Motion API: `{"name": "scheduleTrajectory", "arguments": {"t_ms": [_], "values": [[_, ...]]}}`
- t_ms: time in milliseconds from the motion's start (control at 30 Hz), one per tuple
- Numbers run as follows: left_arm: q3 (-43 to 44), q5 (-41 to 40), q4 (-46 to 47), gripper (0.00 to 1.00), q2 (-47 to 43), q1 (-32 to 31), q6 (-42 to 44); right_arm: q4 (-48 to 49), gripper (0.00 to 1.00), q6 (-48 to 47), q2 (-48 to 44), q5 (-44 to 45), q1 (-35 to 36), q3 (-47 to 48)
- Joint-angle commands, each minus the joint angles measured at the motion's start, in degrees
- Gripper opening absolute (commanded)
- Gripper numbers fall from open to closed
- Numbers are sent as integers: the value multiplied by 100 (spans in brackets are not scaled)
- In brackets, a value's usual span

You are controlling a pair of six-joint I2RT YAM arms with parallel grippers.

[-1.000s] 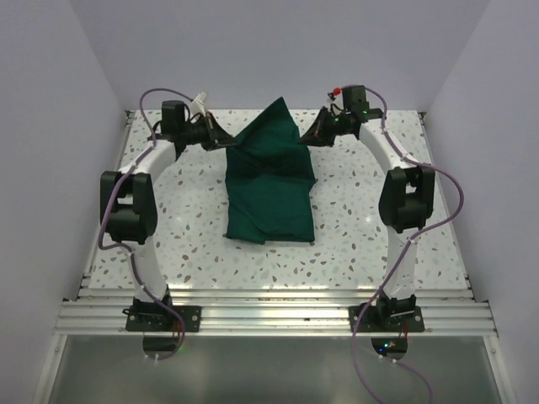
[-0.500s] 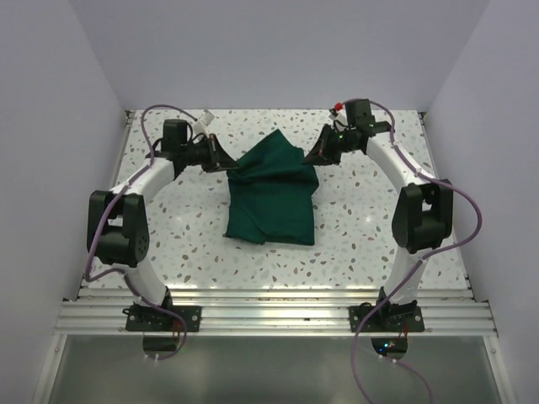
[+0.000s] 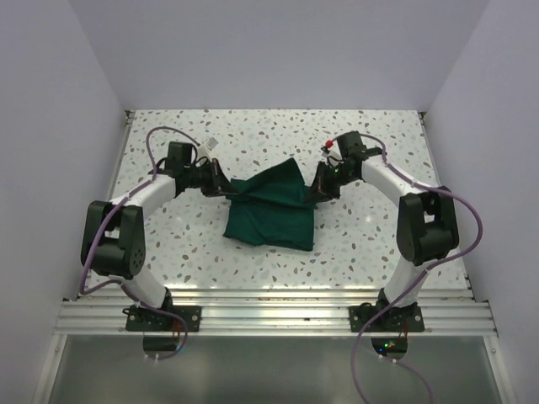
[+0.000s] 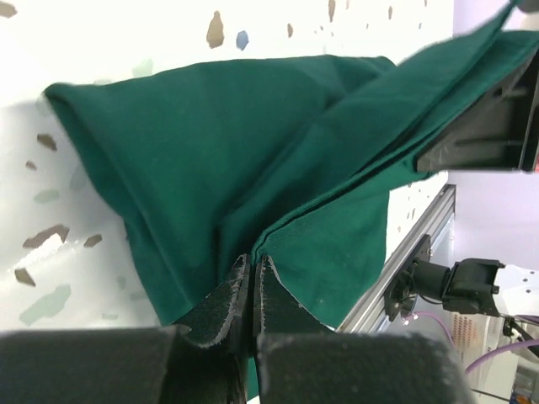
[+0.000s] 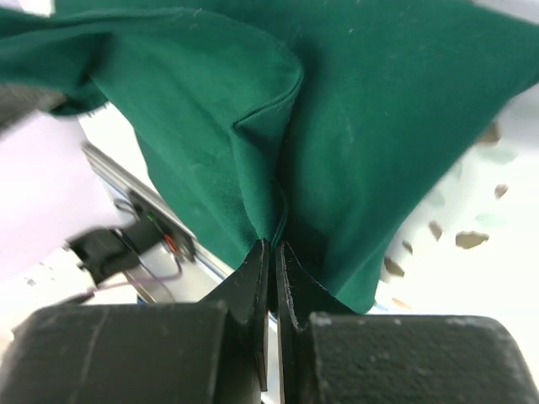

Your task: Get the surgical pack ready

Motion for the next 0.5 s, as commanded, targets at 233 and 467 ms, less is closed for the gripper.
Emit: {"name": "scheduleTrajectory", "arguments": {"t_ms": [233,467], "values": [[-393,-571,-530,0,-250,10,53,-489,5,-689,-645,63,239,-797],[-596,-809,-767,6,-416,19,149,-815,29,-1014,-1119,-95,292,-1464]]}}
